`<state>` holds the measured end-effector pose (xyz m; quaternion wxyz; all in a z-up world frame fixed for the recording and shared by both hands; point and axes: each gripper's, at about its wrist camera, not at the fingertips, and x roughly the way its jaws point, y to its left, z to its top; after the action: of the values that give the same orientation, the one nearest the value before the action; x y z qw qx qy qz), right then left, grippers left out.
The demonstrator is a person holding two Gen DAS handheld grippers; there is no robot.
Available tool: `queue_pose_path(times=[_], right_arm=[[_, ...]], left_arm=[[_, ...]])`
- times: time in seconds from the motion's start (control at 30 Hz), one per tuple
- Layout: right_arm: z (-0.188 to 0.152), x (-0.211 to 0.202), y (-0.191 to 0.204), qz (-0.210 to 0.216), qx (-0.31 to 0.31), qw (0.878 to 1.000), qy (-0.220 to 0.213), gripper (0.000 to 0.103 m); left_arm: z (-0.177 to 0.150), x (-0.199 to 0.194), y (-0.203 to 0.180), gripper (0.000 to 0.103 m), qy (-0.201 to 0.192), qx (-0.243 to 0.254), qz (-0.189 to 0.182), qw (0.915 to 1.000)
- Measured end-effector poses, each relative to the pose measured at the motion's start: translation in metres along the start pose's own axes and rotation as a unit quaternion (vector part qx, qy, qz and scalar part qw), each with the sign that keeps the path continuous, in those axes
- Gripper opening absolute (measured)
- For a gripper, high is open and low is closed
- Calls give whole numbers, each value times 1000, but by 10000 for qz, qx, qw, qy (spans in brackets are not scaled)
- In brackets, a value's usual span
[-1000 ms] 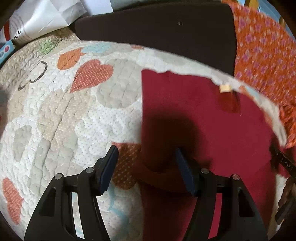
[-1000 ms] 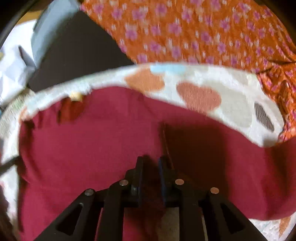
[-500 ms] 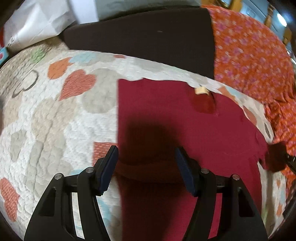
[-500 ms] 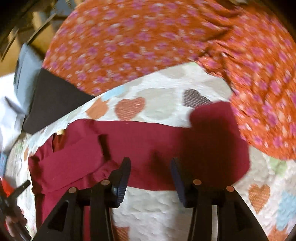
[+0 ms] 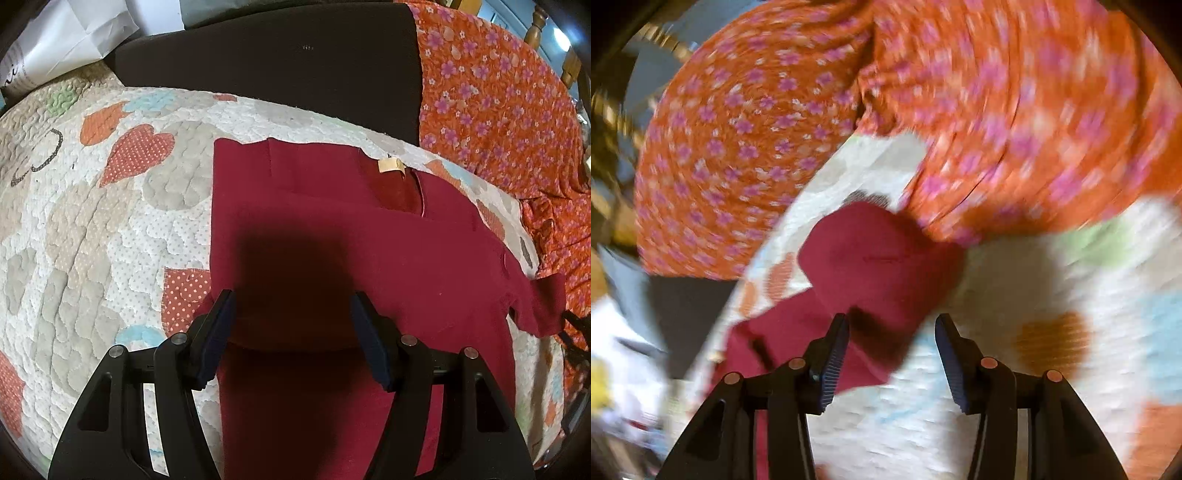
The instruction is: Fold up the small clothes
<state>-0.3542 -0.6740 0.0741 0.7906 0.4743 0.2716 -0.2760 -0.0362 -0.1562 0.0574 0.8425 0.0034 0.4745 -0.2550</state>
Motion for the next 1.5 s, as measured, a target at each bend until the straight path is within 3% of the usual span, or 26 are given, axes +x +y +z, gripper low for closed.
queue_pose_path(times=[0.07, 0.13, 0.17, 0.27, 0.33, 0.43, 0.57, 0.63, 0.67, 0.7, 0.77, 0.93, 1.13, 1.27, 1.37, 1.43, 1.5], right_arm=[[4, 20, -9, 495, 392, 9980, 54, 47], [5, 31, -11, 660, 540, 9963, -51, 32], [4, 30, -6, 696, 497, 9962, -158, 17], [3, 12, 40, 929, -194, 9940, -536, 7], [-6, 0, 95, 1055, -1062, 9860, -734, 7], [-44, -3, 187, 1530, -2262, 9589, -768, 7], [-131, 39, 280, 2095, -3478, 9138, -120, 7], [-176, 73, 300, 2141, -3949, 8919, 528, 14], [-208, 99, 310, 1911, -4354, 8723, 1142, 22], [-228, 114, 311, 1706, -4617, 8584, 1448, 23], [-245, 120, 307, 1623, -4788, 8495, 1508, 23], [-218, 100, 279, 1619, -4315, 8757, 1443, 26], [-192, 84, 256, 1537, -3984, 8925, 1450, 30], [-190, 82, 249, 1545, -3895, 8953, 1515, 31], [-189, 83, 245, 1411, -3925, 8972, 1451, 31], [-184, 82, 241, 1433, -3835, 9010, 1433, 31], [-179, 81, 239, 1423, -3738, 9057, 1402, 31]], left_arm=[[0, -1, 0, 64, -20, 6, 8, 10000], [0, -2, 0, 64, -11, 1, 0, 10000], [1, -3, 1, 64, -10, -10, -4, 10000], [6, -9, 9, 64, -114, -156, -18, 9998], [11, -13, 15, 64, -221, -306, -18, 9993], [16, -17, 25, 64, -298, -549, -73, 9980], [20, -18, 38, 64, -324, -812, -158, 9960], [22, -16, 42, 64, -290, -952, -251, 9947], [22, -16, 43, 64, -279, -963, -254, 9946], [22, -15, 43, 64, -275, -933, -240, 9950], [22, -15, 40, 64, -262, -850, -254, 9957], [21, -7, 29, 64, -122, -700, -488, 9963], [21, 1, 19, 64, 1, -629, -704, 9955], [23, -3, 33, 64, 136, -1052, -1118, 9881], [24, -6, 49, 65, 190, -1558, -1399, 9777], [23, -6, 56, 74, 232, -1819, -1615, 9697], [23, -3, 58, 76, 295, -1884, -1611, 9683]])
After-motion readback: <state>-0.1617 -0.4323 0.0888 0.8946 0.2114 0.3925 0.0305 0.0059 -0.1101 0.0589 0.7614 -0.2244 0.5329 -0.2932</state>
